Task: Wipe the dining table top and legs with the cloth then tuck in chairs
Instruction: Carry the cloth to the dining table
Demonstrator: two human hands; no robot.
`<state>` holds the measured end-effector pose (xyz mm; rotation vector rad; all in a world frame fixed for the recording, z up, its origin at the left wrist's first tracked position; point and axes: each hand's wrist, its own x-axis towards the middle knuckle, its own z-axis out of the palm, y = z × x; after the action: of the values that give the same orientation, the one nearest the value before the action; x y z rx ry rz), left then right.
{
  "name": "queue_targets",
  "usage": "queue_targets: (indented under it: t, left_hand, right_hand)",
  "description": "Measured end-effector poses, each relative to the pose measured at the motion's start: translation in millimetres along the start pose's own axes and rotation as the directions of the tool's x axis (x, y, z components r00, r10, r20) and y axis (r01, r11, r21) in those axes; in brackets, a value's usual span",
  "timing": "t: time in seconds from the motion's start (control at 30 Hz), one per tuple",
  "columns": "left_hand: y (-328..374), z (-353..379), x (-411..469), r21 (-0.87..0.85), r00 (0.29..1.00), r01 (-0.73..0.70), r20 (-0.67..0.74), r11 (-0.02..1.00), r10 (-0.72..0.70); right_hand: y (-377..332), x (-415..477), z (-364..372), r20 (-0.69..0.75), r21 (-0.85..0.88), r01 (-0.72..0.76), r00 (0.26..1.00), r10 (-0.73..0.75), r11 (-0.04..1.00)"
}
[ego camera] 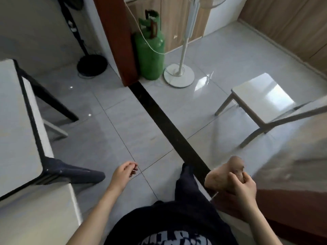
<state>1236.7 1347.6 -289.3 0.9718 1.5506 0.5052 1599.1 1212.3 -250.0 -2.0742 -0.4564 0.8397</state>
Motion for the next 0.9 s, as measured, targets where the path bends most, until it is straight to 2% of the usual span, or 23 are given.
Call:
queue_targets:
  t: [0.13,0.23,0.37,0.53,0.67,0.9]
  left_hand:
    - [27,30,31,-0.116,0.985,0.044,-0.163,0.992,-0.063]
    - [43,45,38,-0.233,0.940,0.089,-0.302,0.968,-0.159]
    - [50,50,38,-0.396,0.865,0.130,-0.404,0.909,-0.299]
    - [47,51,34,-0.529,0.724,0.146,-0.518,0.836,-0.455]
    - [56,43,52,-0.649,0.657,0.070,-0.541,0.757,-0.525]
    - [77,-53,133,-0.679,0.618,0.010,-0.573,0.734,-0.539]
  right_hand:
    - [-58,98,25,0.140,-0.066,0.052,0.989,-0.043,0.996]
    - [-110,152,55,0.273,-0.118,0.099,0.960,-0.064,0.988]
    - [-177,200,116,0.484,-0.174,0.239,0.866,-0.128,0.955]
    - [-237,227,208,0.682,-0.246,0.412,0.717,-0.146,0.877]
    - [-268,237,286,0.761,-0.266,0.540,0.626,-0.171,0.799]
    - [-327,245,417,0.778,-0.292,0.618,0.598,-0.194,0.730]
